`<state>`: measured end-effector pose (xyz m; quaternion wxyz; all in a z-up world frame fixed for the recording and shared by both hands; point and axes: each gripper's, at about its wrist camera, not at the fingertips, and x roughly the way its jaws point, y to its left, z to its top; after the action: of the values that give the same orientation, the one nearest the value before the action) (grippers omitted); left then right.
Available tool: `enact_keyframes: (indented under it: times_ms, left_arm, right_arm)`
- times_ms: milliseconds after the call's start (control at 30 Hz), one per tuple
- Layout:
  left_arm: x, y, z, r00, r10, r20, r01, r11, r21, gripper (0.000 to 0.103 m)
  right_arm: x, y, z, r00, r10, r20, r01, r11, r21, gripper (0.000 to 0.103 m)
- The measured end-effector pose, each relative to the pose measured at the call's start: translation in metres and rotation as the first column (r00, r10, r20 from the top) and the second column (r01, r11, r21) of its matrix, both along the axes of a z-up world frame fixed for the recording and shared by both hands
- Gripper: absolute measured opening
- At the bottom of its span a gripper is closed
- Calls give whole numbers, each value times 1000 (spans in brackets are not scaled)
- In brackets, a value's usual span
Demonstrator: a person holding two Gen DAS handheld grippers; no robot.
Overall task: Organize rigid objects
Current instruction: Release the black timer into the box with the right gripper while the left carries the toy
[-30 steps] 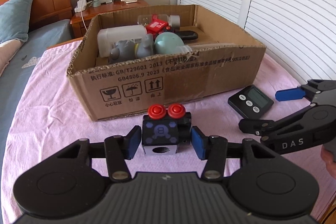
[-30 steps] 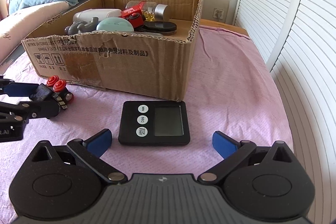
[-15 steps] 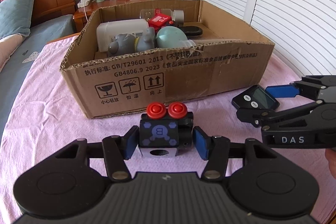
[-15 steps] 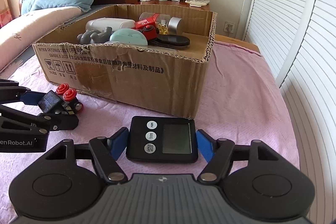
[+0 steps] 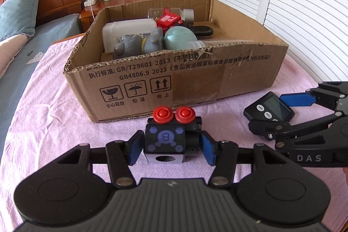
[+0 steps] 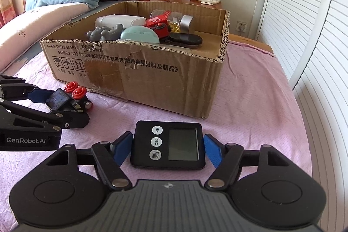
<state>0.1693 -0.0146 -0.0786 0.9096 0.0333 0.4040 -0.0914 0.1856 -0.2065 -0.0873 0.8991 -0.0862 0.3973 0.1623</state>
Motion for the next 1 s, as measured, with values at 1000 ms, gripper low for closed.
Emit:
enact_keyframes:
  times_ms: [1000]
  left_arm:
    - [-19,30,59,982,-185,-30,186,982,32,50]
  right_arm:
    - [44,-3,93,989,72,125,-81,995,63,74]
